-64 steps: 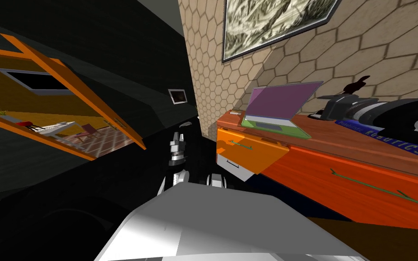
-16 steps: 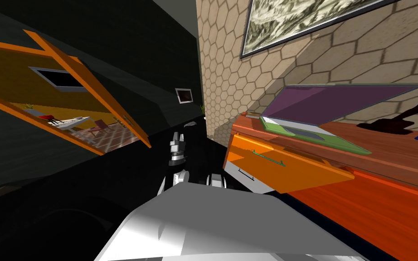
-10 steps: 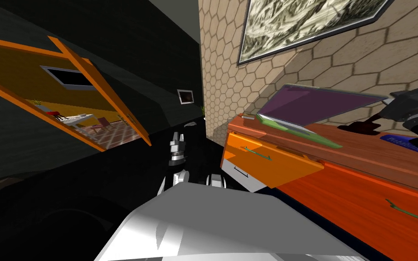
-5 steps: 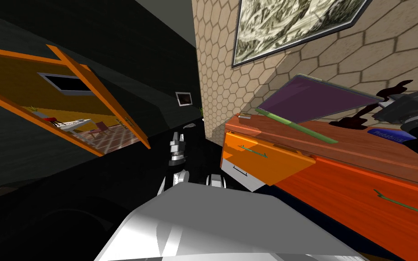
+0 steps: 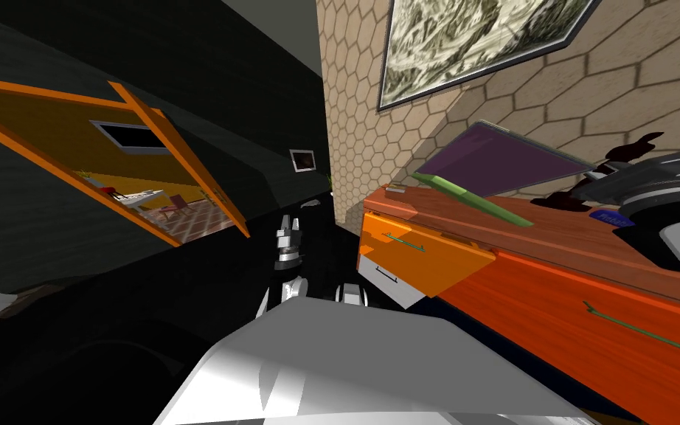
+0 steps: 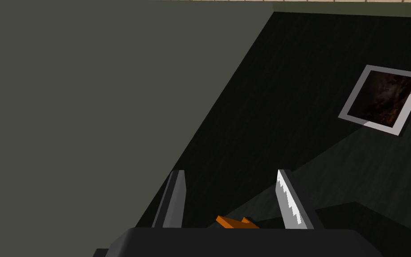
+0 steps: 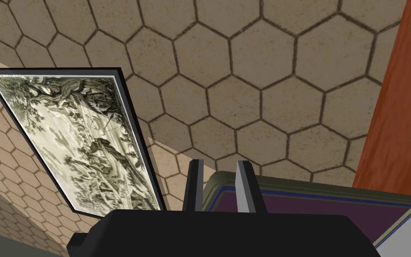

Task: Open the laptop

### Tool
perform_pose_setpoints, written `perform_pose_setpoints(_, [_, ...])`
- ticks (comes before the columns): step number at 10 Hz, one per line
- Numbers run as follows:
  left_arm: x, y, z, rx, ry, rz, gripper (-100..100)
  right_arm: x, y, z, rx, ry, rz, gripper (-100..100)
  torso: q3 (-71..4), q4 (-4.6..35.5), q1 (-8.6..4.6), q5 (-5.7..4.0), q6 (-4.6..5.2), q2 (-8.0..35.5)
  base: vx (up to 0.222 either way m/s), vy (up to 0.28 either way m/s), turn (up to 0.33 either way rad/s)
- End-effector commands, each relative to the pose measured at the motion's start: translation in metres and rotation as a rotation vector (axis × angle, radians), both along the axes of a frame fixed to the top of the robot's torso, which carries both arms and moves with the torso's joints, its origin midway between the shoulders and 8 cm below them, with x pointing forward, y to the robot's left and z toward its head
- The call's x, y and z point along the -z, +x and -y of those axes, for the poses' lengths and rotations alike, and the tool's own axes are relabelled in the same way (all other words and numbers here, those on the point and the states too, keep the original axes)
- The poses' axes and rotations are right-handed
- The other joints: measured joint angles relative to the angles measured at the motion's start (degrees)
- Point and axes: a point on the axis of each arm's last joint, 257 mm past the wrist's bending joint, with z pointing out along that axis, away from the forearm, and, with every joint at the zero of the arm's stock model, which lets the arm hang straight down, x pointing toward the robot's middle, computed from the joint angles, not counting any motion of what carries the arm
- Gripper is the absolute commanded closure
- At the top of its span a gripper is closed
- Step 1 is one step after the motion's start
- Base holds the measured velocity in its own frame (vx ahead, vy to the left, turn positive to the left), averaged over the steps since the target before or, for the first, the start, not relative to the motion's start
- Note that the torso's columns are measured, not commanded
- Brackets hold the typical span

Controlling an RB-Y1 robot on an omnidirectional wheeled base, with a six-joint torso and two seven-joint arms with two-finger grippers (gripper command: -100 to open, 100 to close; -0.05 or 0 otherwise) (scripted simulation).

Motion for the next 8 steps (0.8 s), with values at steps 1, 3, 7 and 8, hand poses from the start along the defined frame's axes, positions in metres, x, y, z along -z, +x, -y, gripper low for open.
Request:
perform_pose_setpoints(1, [0.000, 0.000, 0.000, 0.000, 0.000, 0.000, 0, 0.013, 0.004, -0.006, -0.046, 0.095, 0.022, 100, 0.0, 0.1, 0.05, 0.09, -0.12, 0.1, 0.008, 0.009, -0.013])
perform_pose_setpoints(3, [0.000, 0.000, 0.000, 0.000, 0.000, 0.000, 0, 0.013, 0.005, -0.006, -0.049, 0.101, 0.026, 100, 0.1, 0.2, 0.15, 0.21, -0.14, 0.2, 0.005, 0.004, 0.025])
perform_pose_setpoints(7, [0.000, 0.000, 0.000, 0.000, 0.000, 0.000, 0, 0.043, 0.032, -0.032, -0.182, 0.391, 0.129, 100, 0.2, 0.1, -0.54, -0.13, -0.04, 0.3, -0.065, -0.099, 0.028])
perform_pose_setpoints(8, [0.000, 0.000, 0.000, 0.000, 0.000, 0.000, 0, 0.042, 0.033, -0.037, -0.219, 0.452, 0.164, 100, 0.2, 0.2, -0.38, -0.04, 0.24, 0.3, -0.045, -0.027, 0.022])
